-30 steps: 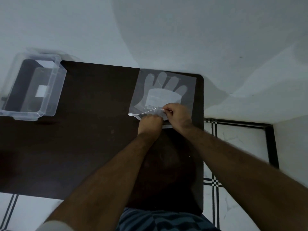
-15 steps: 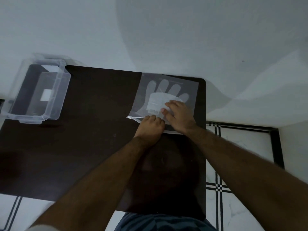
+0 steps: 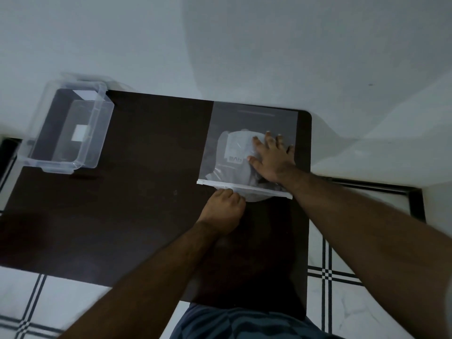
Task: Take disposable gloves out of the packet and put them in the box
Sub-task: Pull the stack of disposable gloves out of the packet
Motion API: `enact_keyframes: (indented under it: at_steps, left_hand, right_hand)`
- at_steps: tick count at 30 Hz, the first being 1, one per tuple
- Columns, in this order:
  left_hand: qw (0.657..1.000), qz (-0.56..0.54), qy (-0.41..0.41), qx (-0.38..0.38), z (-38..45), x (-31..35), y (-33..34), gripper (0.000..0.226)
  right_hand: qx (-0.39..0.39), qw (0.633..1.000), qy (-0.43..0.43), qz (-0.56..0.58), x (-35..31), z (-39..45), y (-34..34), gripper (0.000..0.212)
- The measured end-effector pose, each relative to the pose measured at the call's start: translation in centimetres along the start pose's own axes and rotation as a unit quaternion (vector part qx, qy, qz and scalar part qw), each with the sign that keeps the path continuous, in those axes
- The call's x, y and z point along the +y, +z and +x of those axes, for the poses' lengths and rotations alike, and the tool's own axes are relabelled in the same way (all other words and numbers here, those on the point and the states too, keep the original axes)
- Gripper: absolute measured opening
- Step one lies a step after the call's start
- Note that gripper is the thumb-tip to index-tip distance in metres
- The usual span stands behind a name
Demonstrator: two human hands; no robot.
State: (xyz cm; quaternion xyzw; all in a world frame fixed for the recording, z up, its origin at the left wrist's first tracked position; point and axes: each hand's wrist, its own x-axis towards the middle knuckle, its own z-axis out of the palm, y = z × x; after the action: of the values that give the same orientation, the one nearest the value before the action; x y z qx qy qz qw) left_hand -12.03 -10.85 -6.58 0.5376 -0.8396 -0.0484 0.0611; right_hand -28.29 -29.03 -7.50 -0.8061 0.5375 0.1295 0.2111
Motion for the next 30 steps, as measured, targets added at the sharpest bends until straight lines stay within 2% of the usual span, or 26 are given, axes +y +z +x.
enact_keyframes:
  at_steps: [5, 10, 13, 16, 19, 21, 23, 26, 28, 30]
  left_hand:
    - [0.999, -0.027, -0.013, -0.024, -3.4, 1.9, 0.2, 0.012]
    - [0.999, -0.027, -0.028, -0.008, -7.9, 3.8, 0.6, 0.017]
    - [0.999, -0.023, -0.035, 0.000, -10.2, 4.3, 0.8, 0.021]
    - [0.998, -0.040, -0.050, 0.005, -11.6, 4.6, 0.9, 0.016]
    - [0.993, -0.049, -0.101, -0.034, -12.8, 4.5, 0.1, 0.055]
    - [0.988, -0.064, -0.141, -0.023, -13.4, 4.0, -0.7, 0.060]
    - [0.969, -0.096, -0.227, 0.011, -13.4, 3.0, -1.3, 0.048]
    - [0.902, -0.158, -0.398, 0.053, -12.8, 0.6, -1.6, 0.024]
    - [0.867, -0.190, -0.458, 0.041, -12.2, -0.8, -1.4, 0.032]
    - [0.837, -0.228, -0.498, 0.017, -11.4, -1.8, -1.2, 0.050]
  right_hand:
    - [-0.008, 1.000, 0.003, -0.012, 0.0, 0.1, 0.1, 0.089]
    - [0.001, 1.000, -0.006, -0.012, 0.0, -0.4, 0.4, 0.088]
    - [0.042, 0.999, -0.018, -0.028, -1.0, -1.3, 0.7, 0.083]
    - [0.064, 0.995, -0.065, -0.029, -2.9, -2.8, 1.8, 0.076]
    - [0.061, 0.993, -0.098, -0.036, -4.6, -4.5, 3.5, 0.074]
    - [0.069, 0.991, -0.107, -0.034, -5.3, -5.6, 4.4, 0.073]
    - [0.083, 0.990, -0.113, -0.035, -5.7, -6.8, 5.0, 0.071]
    - [0.111, 0.985, -0.125, -0.037, -6.0, -8.4, 5.7, 0.069]
    - [0.115, 0.985, -0.122, -0.032, -5.9, -8.9, 6.1, 0.068]
    - [0.107, 0.988, -0.110, -0.033, -5.9, -9.1, 6.4, 0.068]
